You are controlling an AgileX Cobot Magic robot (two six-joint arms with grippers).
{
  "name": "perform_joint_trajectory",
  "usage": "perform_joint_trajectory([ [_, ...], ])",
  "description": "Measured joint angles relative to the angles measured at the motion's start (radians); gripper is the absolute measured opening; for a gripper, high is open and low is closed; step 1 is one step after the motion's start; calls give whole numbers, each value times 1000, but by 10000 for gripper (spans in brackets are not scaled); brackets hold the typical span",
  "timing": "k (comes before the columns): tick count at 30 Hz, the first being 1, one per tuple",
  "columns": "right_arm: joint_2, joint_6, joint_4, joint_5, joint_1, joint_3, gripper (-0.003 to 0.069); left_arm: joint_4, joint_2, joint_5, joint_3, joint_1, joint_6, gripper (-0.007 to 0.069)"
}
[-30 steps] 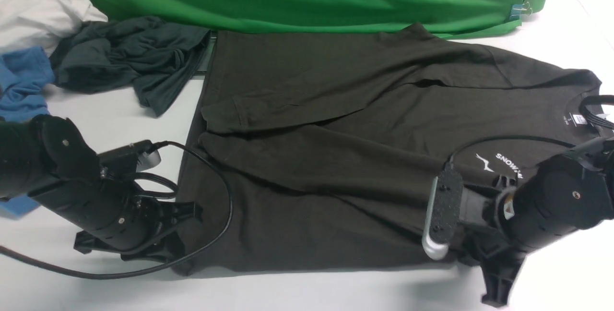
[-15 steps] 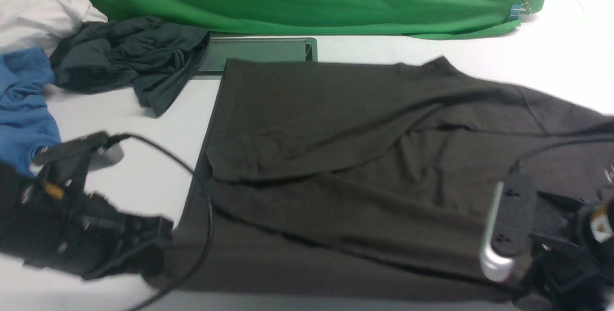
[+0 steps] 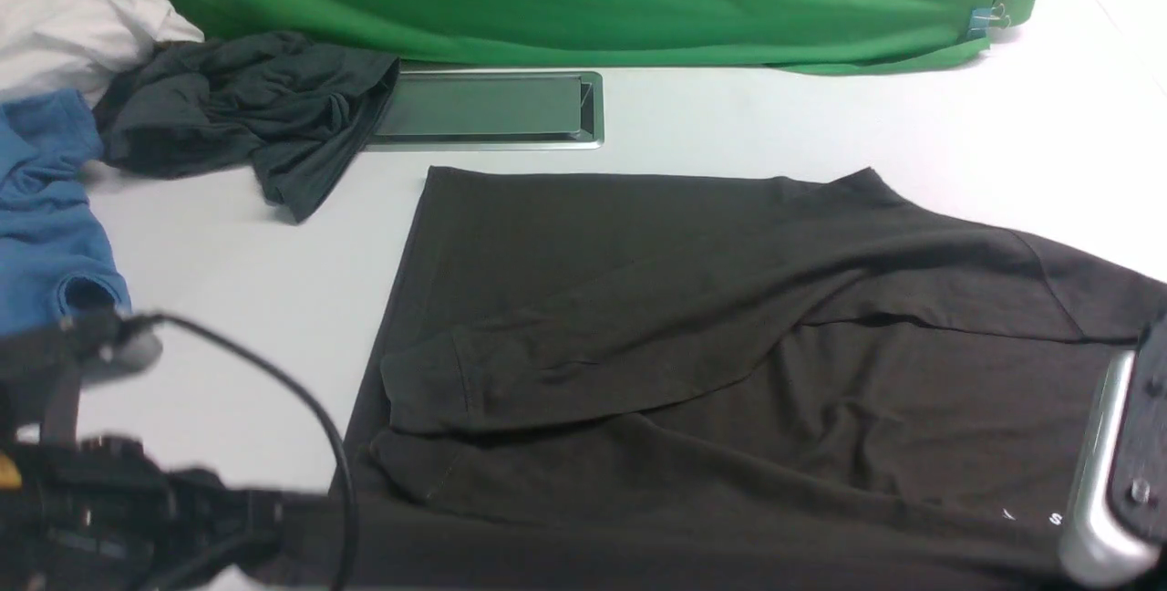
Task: Fold a long-sleeved shirt on a white desktop.
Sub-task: 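Fold the black garment in half by bringing its near edge over to the far edge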
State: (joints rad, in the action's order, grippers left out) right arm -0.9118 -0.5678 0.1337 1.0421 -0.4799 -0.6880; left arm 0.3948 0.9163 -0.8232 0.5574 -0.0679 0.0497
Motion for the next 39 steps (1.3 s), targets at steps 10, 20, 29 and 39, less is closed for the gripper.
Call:
perform_joint_trajectory([
  [10,-368,-76,-169,-44,100,-332,43,-6,365,40,432,0,45,30],
  [20,-905,-185,-150,-68,310,-849,43,-34,930,118,952,-8,57,31],
  [29,-1258,-79,-163,-253,322,-999,221,-52,1388,242,1269,-7,48,215],
  [39,-1066,242,-167,-259,326,-999,672,-88,1319,-87,1489,15,49,669],
])
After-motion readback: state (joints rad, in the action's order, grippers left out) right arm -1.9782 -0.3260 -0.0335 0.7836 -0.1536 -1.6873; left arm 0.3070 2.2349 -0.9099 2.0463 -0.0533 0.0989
